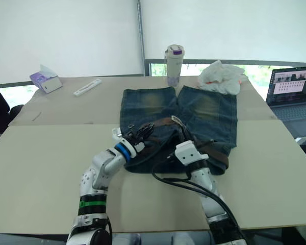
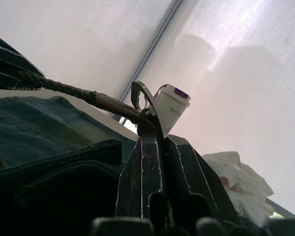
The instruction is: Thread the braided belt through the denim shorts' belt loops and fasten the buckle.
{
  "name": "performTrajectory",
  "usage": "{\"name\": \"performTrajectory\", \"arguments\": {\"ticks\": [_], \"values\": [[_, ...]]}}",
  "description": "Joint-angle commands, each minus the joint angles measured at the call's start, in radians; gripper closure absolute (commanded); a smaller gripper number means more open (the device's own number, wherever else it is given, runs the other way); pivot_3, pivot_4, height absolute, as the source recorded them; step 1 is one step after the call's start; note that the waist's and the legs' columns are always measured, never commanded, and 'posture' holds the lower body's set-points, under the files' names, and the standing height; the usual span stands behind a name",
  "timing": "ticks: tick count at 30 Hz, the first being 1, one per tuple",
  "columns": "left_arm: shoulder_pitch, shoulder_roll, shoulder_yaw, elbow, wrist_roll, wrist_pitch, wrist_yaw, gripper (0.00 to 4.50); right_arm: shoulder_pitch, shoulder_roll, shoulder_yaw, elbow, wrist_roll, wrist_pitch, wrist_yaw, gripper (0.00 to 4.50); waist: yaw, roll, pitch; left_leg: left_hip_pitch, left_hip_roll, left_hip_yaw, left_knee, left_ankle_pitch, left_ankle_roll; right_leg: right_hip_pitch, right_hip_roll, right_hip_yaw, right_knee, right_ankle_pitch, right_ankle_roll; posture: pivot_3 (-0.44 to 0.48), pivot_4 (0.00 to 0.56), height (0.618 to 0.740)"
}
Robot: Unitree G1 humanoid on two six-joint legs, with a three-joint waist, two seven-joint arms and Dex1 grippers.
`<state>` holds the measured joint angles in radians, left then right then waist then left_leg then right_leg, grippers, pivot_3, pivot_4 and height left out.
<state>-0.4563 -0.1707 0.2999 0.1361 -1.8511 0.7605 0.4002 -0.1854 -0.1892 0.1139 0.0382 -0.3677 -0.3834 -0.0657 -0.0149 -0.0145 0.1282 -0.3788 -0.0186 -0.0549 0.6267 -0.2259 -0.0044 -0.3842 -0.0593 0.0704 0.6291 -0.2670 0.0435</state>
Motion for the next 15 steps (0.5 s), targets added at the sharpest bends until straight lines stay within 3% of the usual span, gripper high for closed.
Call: {"name": "performTrajectory", "arguments": {"ticks": [1,15], "values": [[0.007,-0.107,-0.031,-0.043,-0.069,-0.031,-0.012,4.50,-0.018,0.014,0.011,-0.044,0.016,-0.027,0.001,4.45,0.000,0.000,0.000,0.000,0.000,0.000,0.000,0.000,0.000,0.000,0.000,0.000,0.000,0.000,0.000,0.000,0.150,0.740],[0.038,-0.139,-0.056,-0.079,-0.121,-0.097,-0.096,4.50,-0.018,0.087,-0.020,-0.111,0.069,0.023,-0.011,4.45,0.000,0.000,0.000,0.000,0.000,0.000,0.000,0.000,0.000,0.000,0.000,0.000,0.000,0.000,0.000,0.000,0.150,0.740]]}}
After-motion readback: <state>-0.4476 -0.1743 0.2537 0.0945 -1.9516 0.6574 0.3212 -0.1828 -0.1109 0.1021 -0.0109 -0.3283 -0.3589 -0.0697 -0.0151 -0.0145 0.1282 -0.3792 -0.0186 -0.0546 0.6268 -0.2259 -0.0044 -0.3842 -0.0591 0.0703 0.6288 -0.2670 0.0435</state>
